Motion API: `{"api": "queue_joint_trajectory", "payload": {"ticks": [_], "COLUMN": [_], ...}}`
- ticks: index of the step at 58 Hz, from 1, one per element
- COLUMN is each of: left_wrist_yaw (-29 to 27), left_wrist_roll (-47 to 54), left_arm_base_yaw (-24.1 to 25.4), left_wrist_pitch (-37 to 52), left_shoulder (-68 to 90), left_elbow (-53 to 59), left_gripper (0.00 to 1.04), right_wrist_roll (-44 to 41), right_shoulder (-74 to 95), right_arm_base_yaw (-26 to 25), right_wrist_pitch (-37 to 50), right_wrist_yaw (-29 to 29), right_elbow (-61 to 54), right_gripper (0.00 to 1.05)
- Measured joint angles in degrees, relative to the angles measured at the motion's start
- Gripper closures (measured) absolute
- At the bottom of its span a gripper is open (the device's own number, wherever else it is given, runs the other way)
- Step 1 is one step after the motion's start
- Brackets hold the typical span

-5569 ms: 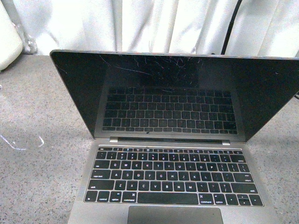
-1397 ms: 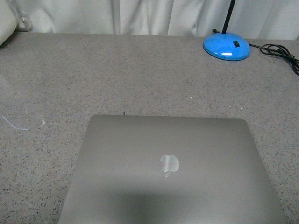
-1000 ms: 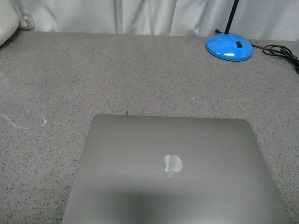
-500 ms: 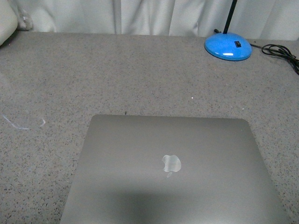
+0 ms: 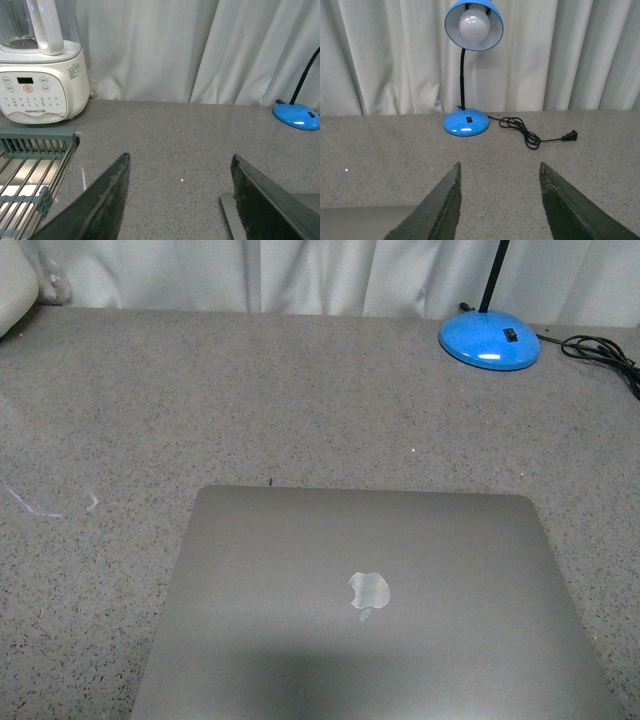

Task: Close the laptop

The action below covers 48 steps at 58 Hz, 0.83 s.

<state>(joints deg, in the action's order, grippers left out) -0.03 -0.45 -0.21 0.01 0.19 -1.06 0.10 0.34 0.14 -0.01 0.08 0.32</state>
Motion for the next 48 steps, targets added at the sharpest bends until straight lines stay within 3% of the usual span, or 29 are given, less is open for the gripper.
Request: {"api": "queue_joint_trajectory", "payload": {"ticks": [12, 48], "left_wrist_yaw": [0.0, 0.0], "left_wrist_roll": [0.1, 0.2], "left_arm_base_yaw": [0.0, 0.0], "left_wrist_pitch": [0.0, 0.0], "left_shoulder": [0.0, 0.0], "left_elbow": [0.0, 0.0], "left_gripper": [0.05, 0.06], "right_wrist_roll": [0.0, 0.0], "right_shoulder": [0.0, 0.0], "right_arm_base_yaw": [0.0, 0.0], "right_wrist_pitch": [0.0, 0.0], "right_wrist_yaw": [0.0, 0.0], "right_elbow": [0.0, 0.0], "right_gripper": [0.07, 0.09]}}
